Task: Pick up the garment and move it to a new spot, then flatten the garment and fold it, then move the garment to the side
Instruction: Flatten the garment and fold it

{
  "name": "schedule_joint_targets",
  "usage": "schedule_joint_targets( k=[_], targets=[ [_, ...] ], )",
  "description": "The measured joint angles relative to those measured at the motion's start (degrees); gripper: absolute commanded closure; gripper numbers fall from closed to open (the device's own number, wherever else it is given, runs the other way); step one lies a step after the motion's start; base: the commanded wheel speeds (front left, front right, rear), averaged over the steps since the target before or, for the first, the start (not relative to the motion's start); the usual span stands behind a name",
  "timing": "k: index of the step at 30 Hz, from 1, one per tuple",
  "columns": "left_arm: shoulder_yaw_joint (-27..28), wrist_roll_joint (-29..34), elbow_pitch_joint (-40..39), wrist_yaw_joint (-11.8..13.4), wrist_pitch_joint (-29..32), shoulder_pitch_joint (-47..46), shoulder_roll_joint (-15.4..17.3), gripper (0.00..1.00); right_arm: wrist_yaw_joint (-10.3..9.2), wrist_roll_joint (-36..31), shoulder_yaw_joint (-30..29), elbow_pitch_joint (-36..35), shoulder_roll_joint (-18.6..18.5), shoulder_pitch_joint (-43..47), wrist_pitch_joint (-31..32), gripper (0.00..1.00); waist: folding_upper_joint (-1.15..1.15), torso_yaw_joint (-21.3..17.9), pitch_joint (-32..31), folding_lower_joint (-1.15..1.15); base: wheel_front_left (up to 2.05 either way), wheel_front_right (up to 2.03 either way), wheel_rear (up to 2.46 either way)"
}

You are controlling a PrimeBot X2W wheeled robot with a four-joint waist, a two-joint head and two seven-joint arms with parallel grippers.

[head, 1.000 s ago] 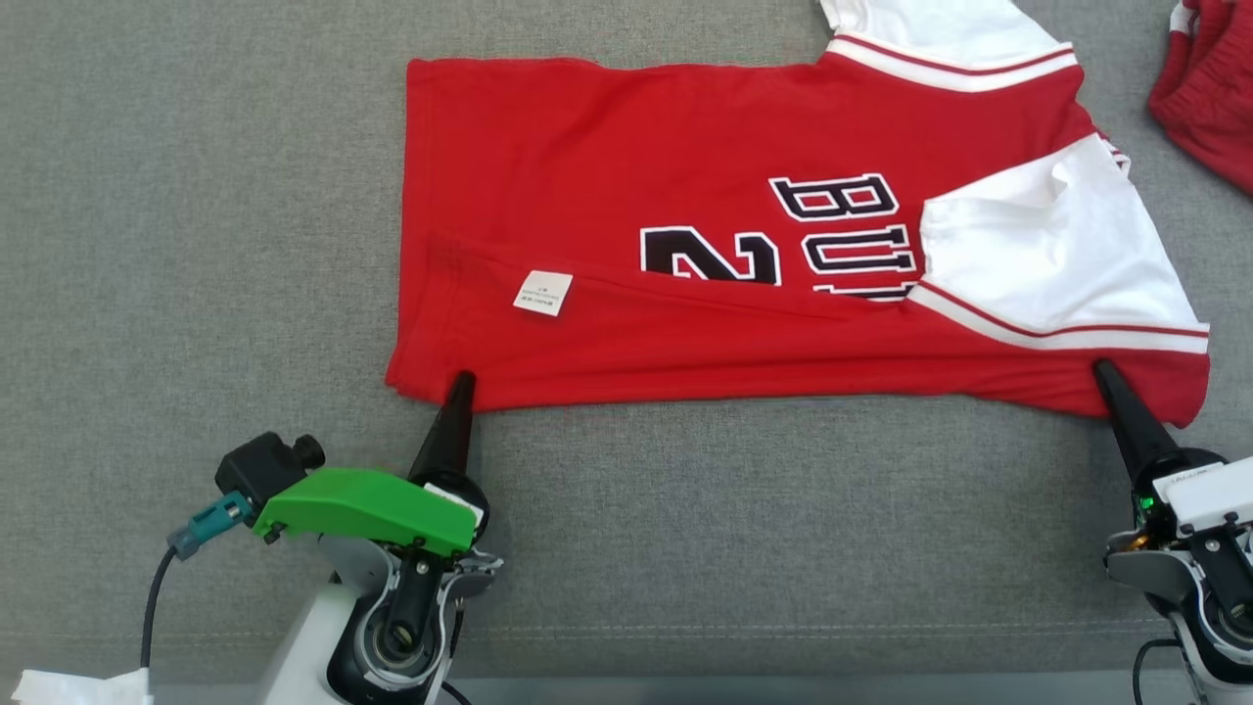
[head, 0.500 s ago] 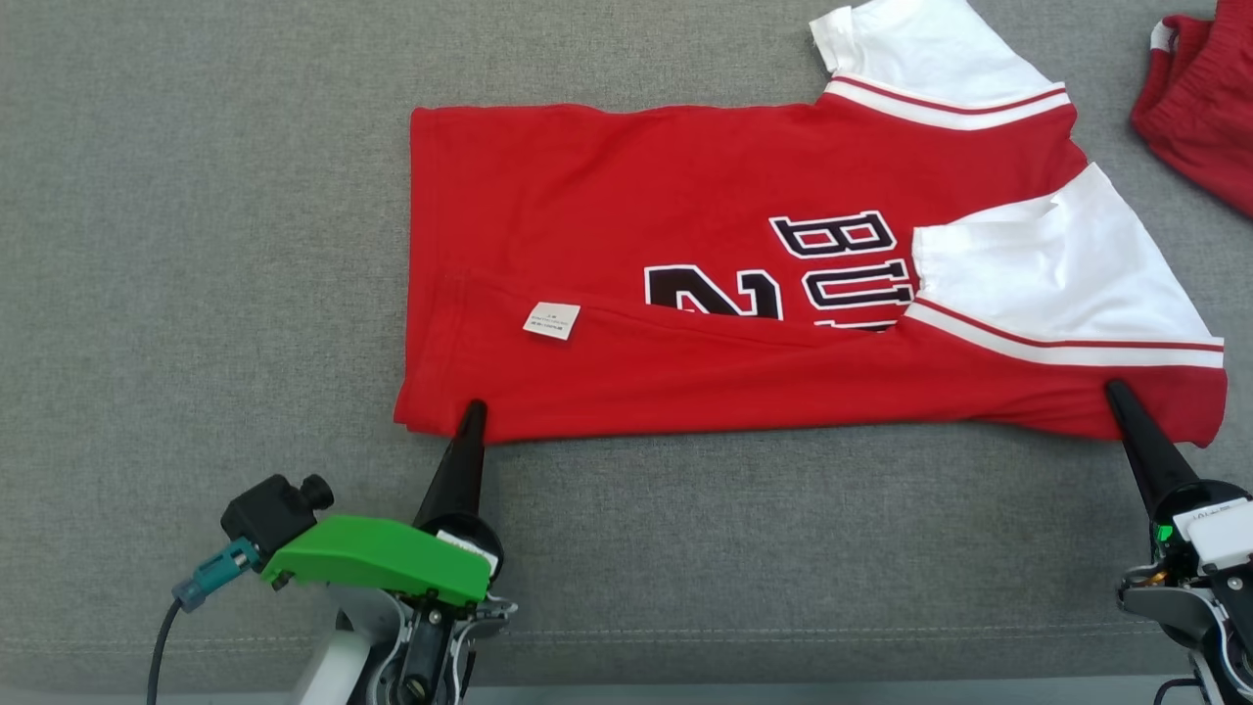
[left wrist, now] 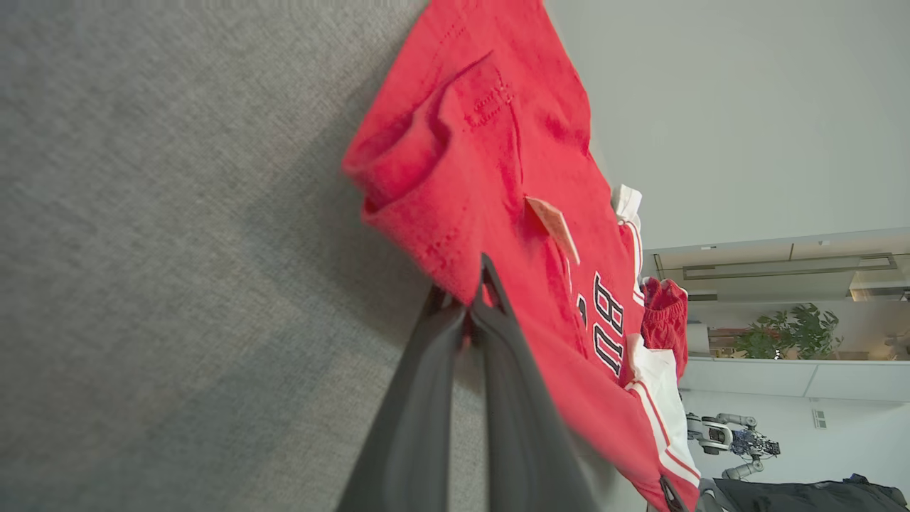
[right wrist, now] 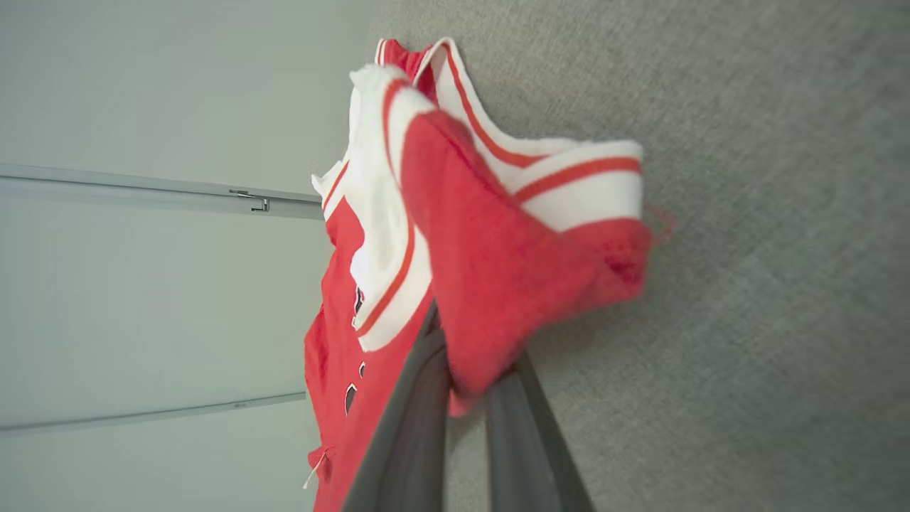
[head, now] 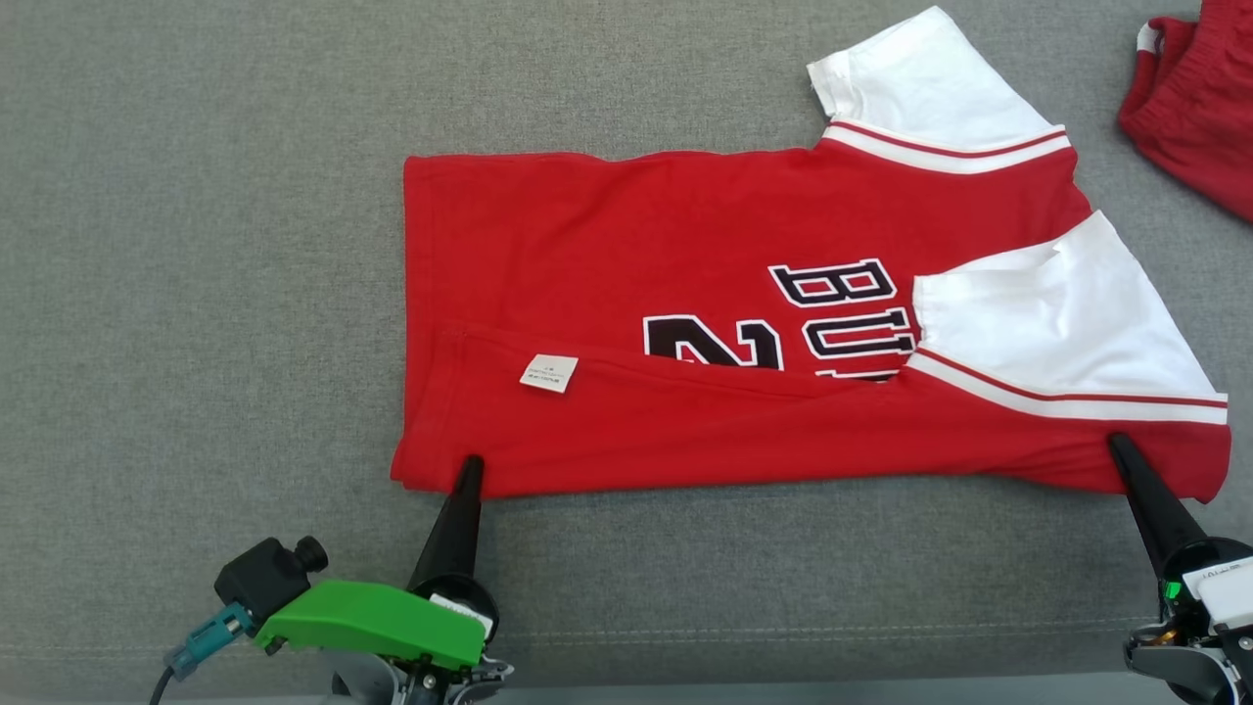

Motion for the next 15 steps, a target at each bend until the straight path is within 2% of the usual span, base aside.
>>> schedule_joint_targets(
  k=[3, 4, 5, 7, 8, 9, 10, 11, 13, 14, 15],
  targets=[
    [0.2, 0.5, -0.3, 0.0, -0.3, 0.2, 0.4, 1.00, -0.15, 0.2, -0.3, 0.1, 0.1, 0.3, -0.1, 1.00, 0.00, -0.2, 0.4, 0.00, 0.00, 0.00, 0.00],
    [0.3, 0.5, -0.3, 0.0, -0.3, 0.2, 0.4, 1.00, -0.16, 0.3, -0.2, 0.2, 0.1, 0.3, -0.1, 0.94, 0.00, -0.2, 0.5, 0.00, 0.00, 0.00, 0.00],
    [0.2, 0.6, -0.3, 0.0, -0.3, 0.2, 0.4, 0.95, -0.21, 0.2, -0.1, 0.4, 0.0, 0.3, 0.0, 0.77, 0.00, -0.2, 0.5, 0.00, 0.00, 0.00, 0.00],
    [0.0, 0.6, 0.1, 0.1, -0.3, 0.2, 0.4, 0.78, -0.62, 0.1, 0.3, 0.8, -0.1, 0.3, 0.0, 0.66, 0.00, -0.2, 0.7, 0.00, 0.00, 0.00, 0.00],
    [-0.2, 1.1, 0.4, 0.1, -0.2, 0.0, 0.6, 0.71, -0.63, -0.3, 0.6, 1.0, -0.2, 0.1, 0.0, 0.51, 0.00, -0.2, 0.8, 0.00, 0.00, 0.00, 0.00],
    [-0.4, 1.3, 0.6, 0.1, -0.2, 0.0, 0.7, 0.62, -0.73, -0.5, 0.8, 1.1, -0.1, -0.1, 0.0, 0.12, 0.00, -0.3, 0.8, 0.00, 0.00, 0.00, 0.00],
    [-0.6, 1.3, 0.8, 0.1, 0.3, 0.0, 0.7, 0.56, -1.13, -0.8, 1.0, 1.2, -0.1, -0.5, 0.0, 0.00, 0.00, -0.3, 0.9, 0.00, 0.00, 0.00, 0.00],
    [-0.8, 1.4, 1.0, 0.1, 0.3, 0.0, 0.7, 0.51, -1.13, -1.0, 1.1, 1.3, -0.2, -0.8, 0.0, 0.00, 0.00, -0.3, 0.9, 0.00, 0.00, 0.00, 0.00],
    [-0.9, 1.5, 1.3, 0.1, 0.3, -0.1, 0.7, 0.12, -1.15, -1.3, 1.3, 1.5, -0.2, -1.4, 0.0, 0.00, 0.00, -0.3, 1.0, 0.00, 0.00, 0.00, 0.00],
    [-1.0, 1.5, 1.4, 0.1, 0.5, -0.1, 0.6, 0.00, -1.15, -1.4, 1.4, 1.6, -0.2, -1.8, 0.0, 0.00, 0.00, -0.3, 1.0, 0.00, 0.00, 0.00, 0.00],
    [-1.0, 1.5, 1.5, 0.2, 0.6, -0.1, 0.6, 0.00, -1.15, -1.5, 1.5, 1.6, -0.2, -2.1, 0.0, 0.00, 0.00, -0.3, 1.0, 0.00, 0.00, 0.00, 0.00]
  ],
)
